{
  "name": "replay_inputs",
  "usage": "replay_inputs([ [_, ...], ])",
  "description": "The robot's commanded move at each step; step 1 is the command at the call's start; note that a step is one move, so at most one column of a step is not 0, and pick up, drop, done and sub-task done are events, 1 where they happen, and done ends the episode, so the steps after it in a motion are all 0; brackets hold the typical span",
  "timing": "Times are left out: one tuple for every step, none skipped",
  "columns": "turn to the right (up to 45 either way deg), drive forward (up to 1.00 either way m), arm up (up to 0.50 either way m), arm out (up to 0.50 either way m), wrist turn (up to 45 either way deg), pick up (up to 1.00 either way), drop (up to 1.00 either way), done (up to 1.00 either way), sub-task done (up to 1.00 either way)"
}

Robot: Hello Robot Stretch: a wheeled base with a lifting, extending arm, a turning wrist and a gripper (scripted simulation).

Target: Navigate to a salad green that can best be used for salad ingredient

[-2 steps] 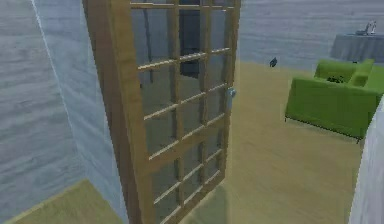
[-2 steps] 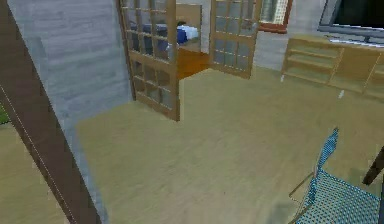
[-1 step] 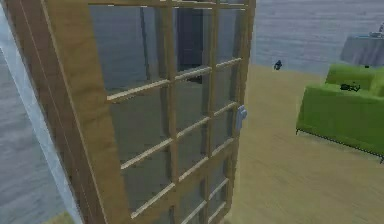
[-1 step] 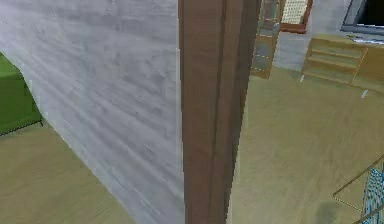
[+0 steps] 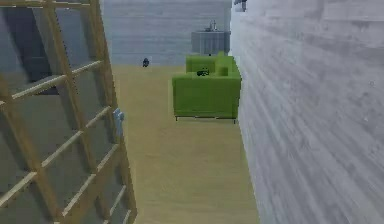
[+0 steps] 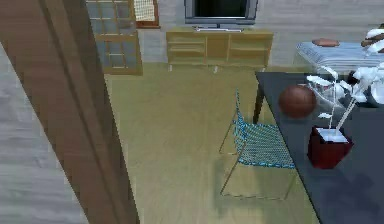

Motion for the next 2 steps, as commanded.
replay_inputs([
  [0.0, 1.0, 0.0, 0.0, 0.0, 0.0, 0.0, 0.0, 0.0],
  [0.0, 0.2, 0.0, 0.0, 0.0, 0.0, 0.0, 0.0, 0.0],
])
